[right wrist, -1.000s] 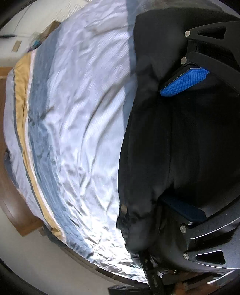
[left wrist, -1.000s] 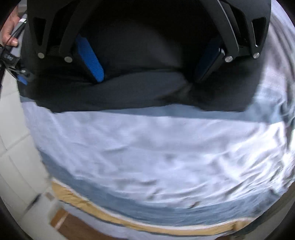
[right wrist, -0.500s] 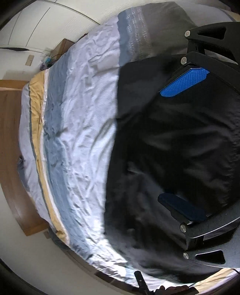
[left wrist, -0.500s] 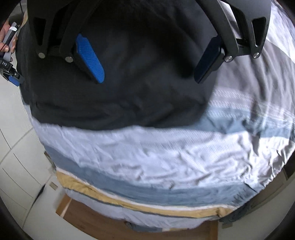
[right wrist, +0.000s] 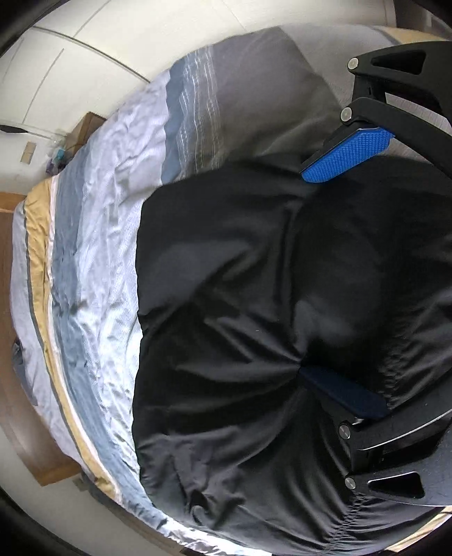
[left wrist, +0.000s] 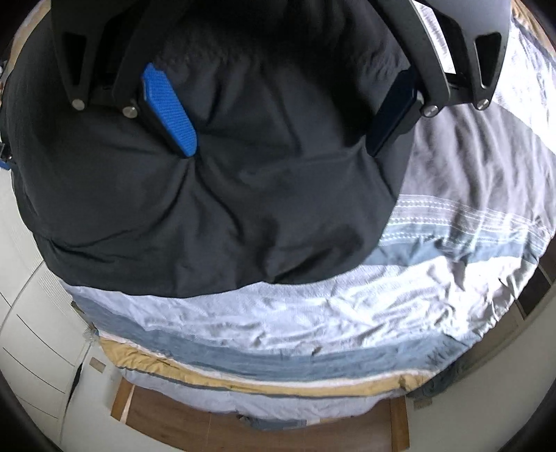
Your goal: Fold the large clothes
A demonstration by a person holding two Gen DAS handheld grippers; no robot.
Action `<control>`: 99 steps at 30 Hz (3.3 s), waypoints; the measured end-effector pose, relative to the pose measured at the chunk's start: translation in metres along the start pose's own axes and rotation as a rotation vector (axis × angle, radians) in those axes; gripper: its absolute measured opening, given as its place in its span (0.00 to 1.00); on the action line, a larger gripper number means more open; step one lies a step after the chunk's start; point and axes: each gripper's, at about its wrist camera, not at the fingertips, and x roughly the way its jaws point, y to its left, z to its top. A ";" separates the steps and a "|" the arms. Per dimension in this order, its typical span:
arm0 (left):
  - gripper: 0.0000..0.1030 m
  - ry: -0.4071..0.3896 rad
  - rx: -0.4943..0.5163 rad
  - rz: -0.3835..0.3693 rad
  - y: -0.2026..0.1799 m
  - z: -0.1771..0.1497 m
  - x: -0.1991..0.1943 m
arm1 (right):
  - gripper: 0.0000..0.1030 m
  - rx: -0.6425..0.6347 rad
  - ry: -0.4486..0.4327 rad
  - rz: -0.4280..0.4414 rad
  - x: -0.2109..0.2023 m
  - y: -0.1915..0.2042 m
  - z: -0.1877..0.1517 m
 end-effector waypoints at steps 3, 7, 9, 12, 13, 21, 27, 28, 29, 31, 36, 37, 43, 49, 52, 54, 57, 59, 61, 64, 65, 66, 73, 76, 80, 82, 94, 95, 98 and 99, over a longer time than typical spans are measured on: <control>0.96 -0.025 0.027 0.007 -0.002 -0.004 -0.015 | 0.99 -0.017 -0.007 -0.006 -0.010 0.002 -0.004; 0.96 -0.051 0.043 0.007 0.000 -0.010 -0.034 | 0.99 -0.014 -0.024 -0.005 -0.027 0.001 -0.011; 0.96 -0.057 0.047 0.007 0.002 -0.014 -0.043 | 0.99 -0.005 -0.031 -0.004 -0.034 -0.002 -0.014; 0.96 -0.062 0.043 0.002 0.007 -0.020 -0.055 | 0.99 0.014 -0.040 -0.001 -0.047 -0.006 -0.020; 0.96 -0.065 0.045 0.005 0.009 -0.022 -0.060 | 0.99 0.016 -0.043 -0.002 -0.052 -0.008 -0.022; 0.96 -0.062 0.051 -0.002 0.026 -0.037 -0.088 | 0.99 0.062 -0.065 0.027 -0.082 -0.025 -0.041; 0.96 0.011 -0.154 -0.117 0.081 -0.052 -0.087 | 0.99 0.133 -0.047 0.053 -0.089 -0.052 -0.055; 0.96 0.042 -0.202 -0.126 0.094 -0.056 -0.082 | 0.99 0.147 -0.040 0.058 -0.088 -0.059 -0.058; 0.96 0.056 -0.235 -0.138 0.102 -0.060 -0.079 | 0.99 0.163 -0.030 0.069 -0.087 -0.064 -0.061; 0.96 0.074 -0.298 -0.185 0.120 -0.068 -0.073 | 0.99 0.198 -0.010 0.085 -0.084 -0.077 -0.067; 0.96 0.149 -0.448 -0.423 0.142 -0.083 -0.044 | 0.99 0.271 0.045 0.148 -0.068 -0.098 -0.084; 0.96 0.167 -0.474 -0.471 0.144 -0.086 -0.036 | 0.99 0.297 0.070 0.204 -0.060 -0.103 -0.088; 0.96 0.279 -0.503 -0.697 0.127 -0.100 0.015 | 0.99 0.391 0.157 0.405 -0.017 -0.114 -0.102; 1.00 0.330 -0.513 -0.876 0.101 -0.099 0.048 | 0.99 0.420 0.198 0.573 0.029 -0.111 -0.107; 1.00 0.344 -0.515 -0.928 0.092 -0.096 0.056 | 0.99 0.430 0.201 0.651 0.049 -0.109 -0.108; 1.00 0.351 -0.528 -0.962 0.088 -0.095 0.059 | 0.99 0.450 0.212 0.722 0.065 -0.107 -0.109; 1.00 0.346 -0.522 -1.003 0.075 -0.094 0.060 | 0.99 0.477 0.233 0.853 0.082 -0.095 -0.106; 1.00 0.347 -0.519 -1.021 0.066 -0.093 0.062 | 0.99 0.448 0.248 0.910 0.087 -0.079 -0.100; 1.00 0.359 -0.514 -0.995 0.059 -0.094 0.067 | 0.99 0.408 0.258 0.925 0.091 -0.067 -0.096; 1.00 0.380 -0.520 -0.953 0.050 -0.096 0.077 | 1.00 0.400 0.283 0.934 0.101 -0.063 -0.095; 1.00 0.384 -0.513 -0.937 0.046 -0.096 0.077 | 1.00 0.400 0.285 0.928 0.102 -0.062 -0.095; 1.00 0.387 -0.509 -0.926 0.044 -0.096 0.077 | 1.00 0.401 0.286 0.918 0.103 -0.059 -0.094; 0.86 0.319 -0.431 -0.841 0.017 -0.087 0.045 | 0.77 0.398 0.288 0.851 0.094 -0.037 -0.079; 0.54 0.259 -0.432 -0.888 0.011 -0.077 0.022 | 0.46 0.378 0.227 0.897 0.069 -0.030 -0.068; 0.44 0.189 -0.415 -0.935 0.000 -0.059 -0.007 | 0.35 0.313 0.146 0.911 0.036 -0.015 -0.047; 0.42 0.152 -0.388 -0.951 -0.009 -0.049 -0.023 | 0.33 0.272 0.084 0.921 0.014 -0.003 -0.034; 0.39 -0.040 -0.264 -1.032 -0.015 -0.046 -0.162 | 0.30 0.118 -0.153 1.007 -0.117 0.033 -0.007; 0.39 -0.041 -0.261 -1.031 -0.013 -0.055 -0.170 | 0.30 0.117 -0.154 1.011 -0.119 0.031 -0.012; 0.39 -0.024 -0.258 -1.021 -0.008 -0.088 -0.179 | 0.30 0.122 -0.142 1.020 -0.124 0.032 -0.036; 0.39 -0.011 -0.261 -1.013 -0.007 -0.097 -0.176 | 0.30 0.125 -0.131 1.020 -0.121 0.034 -0.043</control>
